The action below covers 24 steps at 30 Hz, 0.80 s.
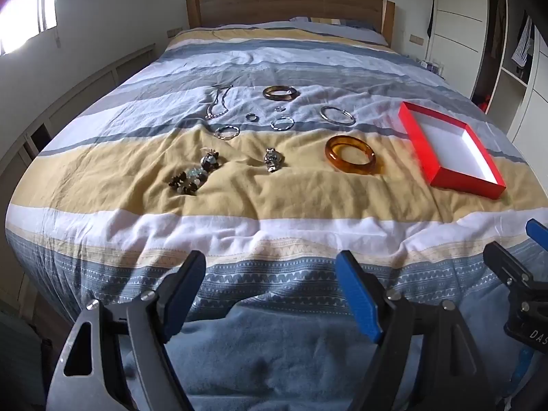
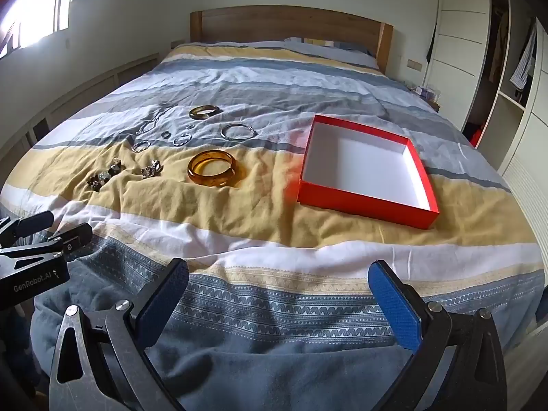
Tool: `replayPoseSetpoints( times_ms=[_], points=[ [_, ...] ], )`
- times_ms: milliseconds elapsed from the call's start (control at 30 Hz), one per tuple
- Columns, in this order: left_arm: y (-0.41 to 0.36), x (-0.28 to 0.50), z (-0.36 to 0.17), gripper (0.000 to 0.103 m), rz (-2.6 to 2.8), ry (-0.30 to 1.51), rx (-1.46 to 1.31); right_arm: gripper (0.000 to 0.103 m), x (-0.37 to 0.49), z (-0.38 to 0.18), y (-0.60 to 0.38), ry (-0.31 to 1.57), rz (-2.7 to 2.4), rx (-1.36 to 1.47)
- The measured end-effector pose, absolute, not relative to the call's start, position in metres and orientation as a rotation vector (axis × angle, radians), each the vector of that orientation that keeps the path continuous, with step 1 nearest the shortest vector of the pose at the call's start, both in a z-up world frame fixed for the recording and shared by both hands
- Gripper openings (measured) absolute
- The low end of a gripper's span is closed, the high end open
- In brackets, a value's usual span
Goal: Organize jewelry
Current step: 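Move both tools toward the jewelry on the duvet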
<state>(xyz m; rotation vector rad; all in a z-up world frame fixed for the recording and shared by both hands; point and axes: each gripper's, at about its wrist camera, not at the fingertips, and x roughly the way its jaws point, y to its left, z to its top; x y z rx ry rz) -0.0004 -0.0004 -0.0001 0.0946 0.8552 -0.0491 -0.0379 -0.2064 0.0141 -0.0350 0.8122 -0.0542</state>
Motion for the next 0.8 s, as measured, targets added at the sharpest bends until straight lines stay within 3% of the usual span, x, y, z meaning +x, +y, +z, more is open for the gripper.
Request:
replayPoseSetpoints(
  times_ms=[800],
  points=[
    [0.011,-0.015,0.008,0.077,-0.018,0.866,0.097,0.102,-0.035,0.018,-0.187,0.797,-0.01,-0.046]
  ],
)
